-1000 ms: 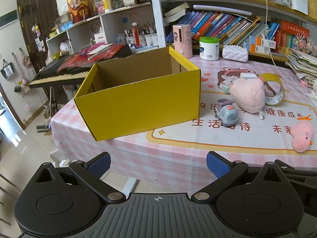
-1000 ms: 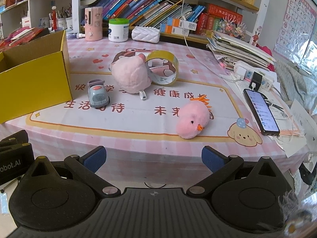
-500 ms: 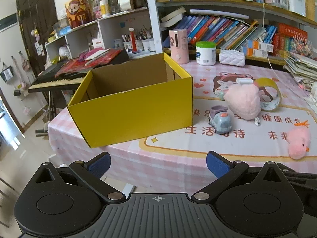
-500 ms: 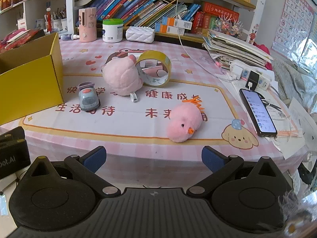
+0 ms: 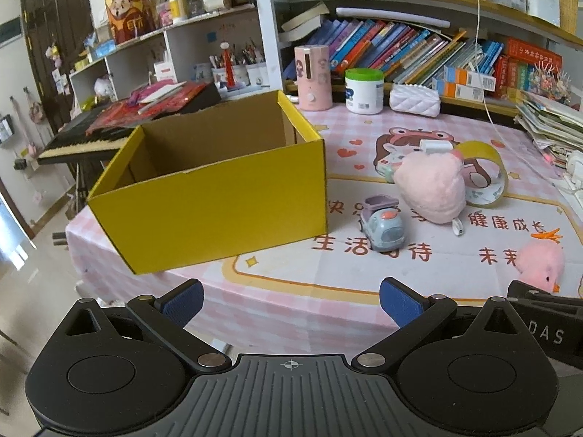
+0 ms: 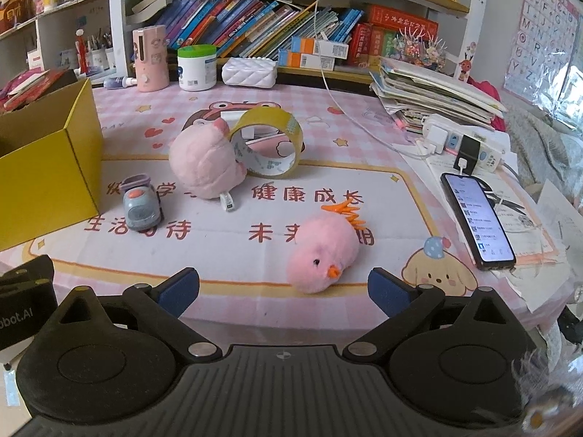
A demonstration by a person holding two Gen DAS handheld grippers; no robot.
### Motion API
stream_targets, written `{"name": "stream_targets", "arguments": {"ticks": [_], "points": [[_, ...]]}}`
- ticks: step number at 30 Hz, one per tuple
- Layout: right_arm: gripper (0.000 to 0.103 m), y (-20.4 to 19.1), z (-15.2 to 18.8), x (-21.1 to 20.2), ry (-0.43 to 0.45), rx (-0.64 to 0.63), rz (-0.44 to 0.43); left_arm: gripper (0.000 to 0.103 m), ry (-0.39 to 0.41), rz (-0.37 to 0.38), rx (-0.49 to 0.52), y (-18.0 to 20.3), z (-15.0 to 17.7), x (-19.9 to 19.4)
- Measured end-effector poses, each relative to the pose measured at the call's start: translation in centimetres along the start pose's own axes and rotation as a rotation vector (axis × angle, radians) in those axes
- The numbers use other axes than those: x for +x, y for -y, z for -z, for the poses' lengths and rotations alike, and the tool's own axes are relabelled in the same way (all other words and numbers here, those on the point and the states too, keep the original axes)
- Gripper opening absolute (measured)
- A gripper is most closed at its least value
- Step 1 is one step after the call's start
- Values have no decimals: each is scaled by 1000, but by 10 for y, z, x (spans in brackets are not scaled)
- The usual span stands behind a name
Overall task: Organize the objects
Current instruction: 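Reach the right tool to the pink plush chick and close on it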
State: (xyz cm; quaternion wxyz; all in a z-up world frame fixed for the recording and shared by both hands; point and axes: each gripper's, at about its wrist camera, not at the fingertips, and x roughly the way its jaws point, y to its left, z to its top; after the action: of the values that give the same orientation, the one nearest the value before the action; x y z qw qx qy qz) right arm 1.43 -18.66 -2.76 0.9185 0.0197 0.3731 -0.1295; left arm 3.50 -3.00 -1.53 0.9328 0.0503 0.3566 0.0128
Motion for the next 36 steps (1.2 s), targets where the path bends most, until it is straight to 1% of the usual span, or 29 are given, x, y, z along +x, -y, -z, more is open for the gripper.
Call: {"name": "stream_targets", "arguments": {"ticks": [2,6,7,11,18,21,25,26,28,32,34,36], "points": [[96,4,-4,6,-5,5,-5,103,-5,3,-9,3,-2,4],[95,13,-13,20,-29,28,3,103,-16,-2,-29,8,-6,11],[94,15,-14,24,-35,36,4,103,-21,-18,-47,9,-8,12],[90,25,-23,43,-65,68,6,103,-33,-20,-63,13,-12,20],[84,34,-36,80,-127,69,-35,103,-45,-38,-73,26,-22,33],[79,37,-41,97,-163,66,-49,103,-56,-52,-81,32,-25,40],[62,41,-47,118,-204,54,-64,103,-70,-66,-99,38,-29,47],[53,42,-47,122,-214,47,-67,103,-73,-69,-103,40,-30,50],[49,44,-49,130,-234,40,-92,103,-82,-68,-113,43,-30,53],[47,47,-54,134,-220,11,-168,103,-93,-61,-117,53,-33,59],[46,48,-59,132,-192,1,-195,103,-90,-56,-113,58,-35,61],[46,52,-66,127,-141,1,-227,103,-85,-52,-111,63,-37,61]]}}
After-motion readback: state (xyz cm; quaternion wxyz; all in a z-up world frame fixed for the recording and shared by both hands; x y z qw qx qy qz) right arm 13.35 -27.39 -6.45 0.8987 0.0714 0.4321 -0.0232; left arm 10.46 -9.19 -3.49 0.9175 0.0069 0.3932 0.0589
